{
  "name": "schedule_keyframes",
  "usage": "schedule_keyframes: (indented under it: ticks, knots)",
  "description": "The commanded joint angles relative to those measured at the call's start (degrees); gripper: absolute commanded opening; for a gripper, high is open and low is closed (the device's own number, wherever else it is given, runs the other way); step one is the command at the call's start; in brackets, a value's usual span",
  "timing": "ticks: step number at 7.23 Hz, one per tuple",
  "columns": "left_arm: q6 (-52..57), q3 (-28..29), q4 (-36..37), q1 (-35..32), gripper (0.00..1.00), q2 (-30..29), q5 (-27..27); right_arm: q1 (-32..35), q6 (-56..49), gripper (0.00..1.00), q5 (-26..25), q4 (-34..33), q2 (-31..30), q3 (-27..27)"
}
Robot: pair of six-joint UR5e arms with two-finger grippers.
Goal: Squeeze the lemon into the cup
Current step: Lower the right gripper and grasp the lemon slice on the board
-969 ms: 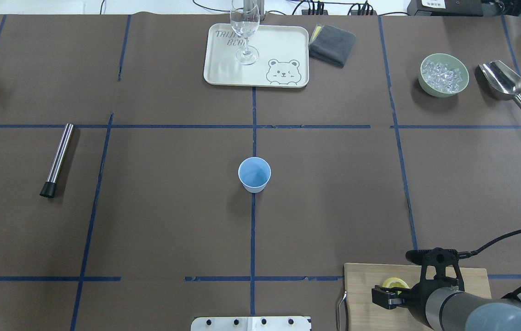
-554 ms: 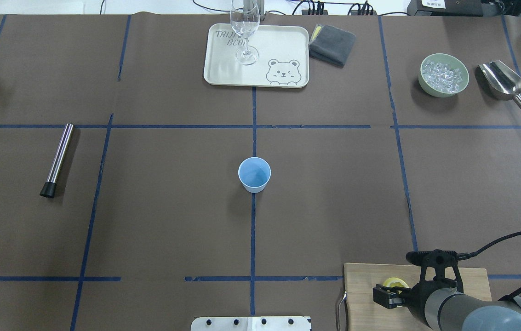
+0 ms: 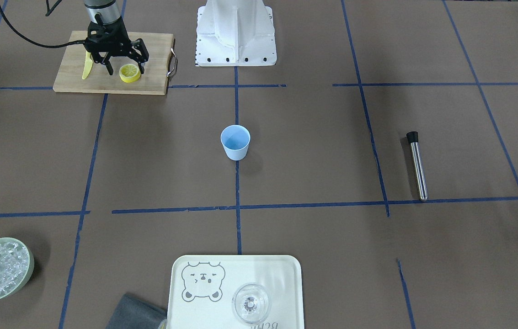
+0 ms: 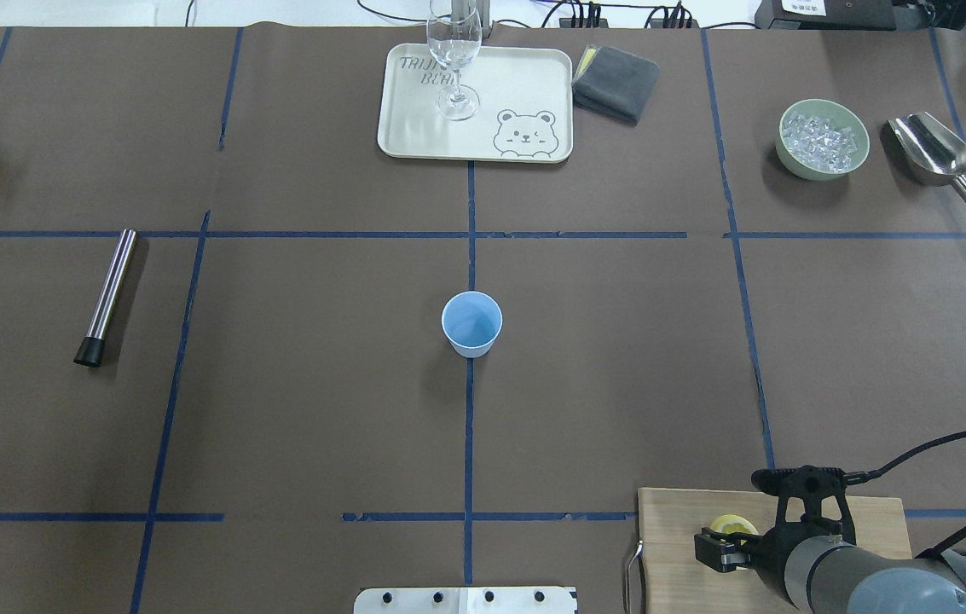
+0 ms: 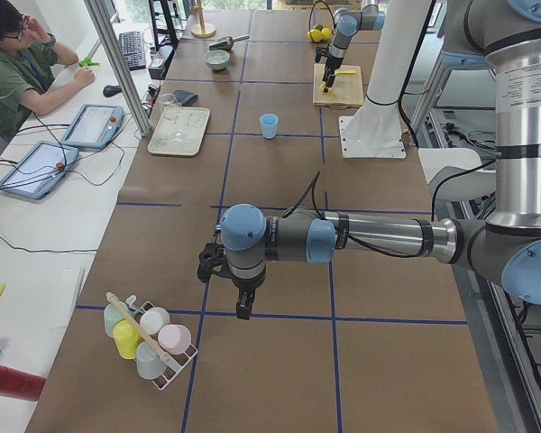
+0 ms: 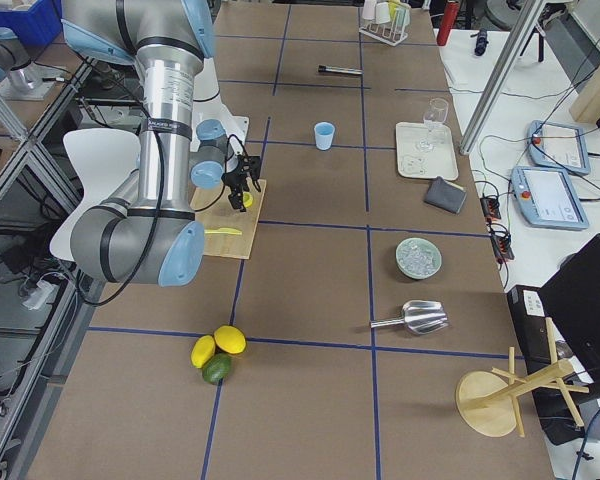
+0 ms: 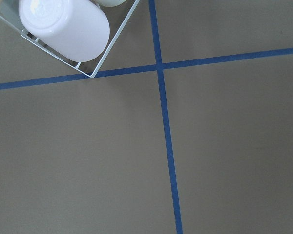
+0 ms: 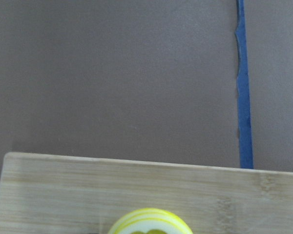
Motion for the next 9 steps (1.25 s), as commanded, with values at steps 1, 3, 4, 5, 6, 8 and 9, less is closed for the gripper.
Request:
schedule_keyframes:
  ticks: [1, 3, 4, 5, 6, 8, 9]
  knots:
    - [-0.04, 0.00, 0.00, 0.08, 1.00, 0.00, 0.01, -0.16, 0.01, 0.93, -0.09, 0.00, 0.25, -0.04]
    - [0.05, 0.00, 0.00, 0.08, 1.00, 0.00, 0.01, -0.34, 0.01, 0.92, -0.44, 0.00, 0.43, -0.13]
    - [-0.04, 0.00, 0.00, 0.08, 1.00, 0.00, 0.01, -0.34, 0.01, 0.91, -0.44, 0.00, 0.43, -0.13]
    - [-0.04, 0.09, 0.00, 0.08, 1.00, 0.00, 0.01, -0.34, 0.01, 0.89, -0.44, 0.00, 0.43, -0.13]
    - [-0.04, 0.00, 0.00, -0.01, 1.00, 0.00, 0.01, -0.43, 0.01, 0.85, -0.44, 0.00, 0.52, -0.04]
    - [-0.04, 0.00, 0.00, -0.01, 1.00, 0.00, 0.01, -0.43, 0.01, 0.81, -0.44, 0.00, 0.52, -0.04]
    - [-0.04, -0.09, 0.09, -0.01, 1.00, 0.00, 0.01, -0.51, 0.01, 0.81, -0.44, 0.00, 0.52, -0.04]
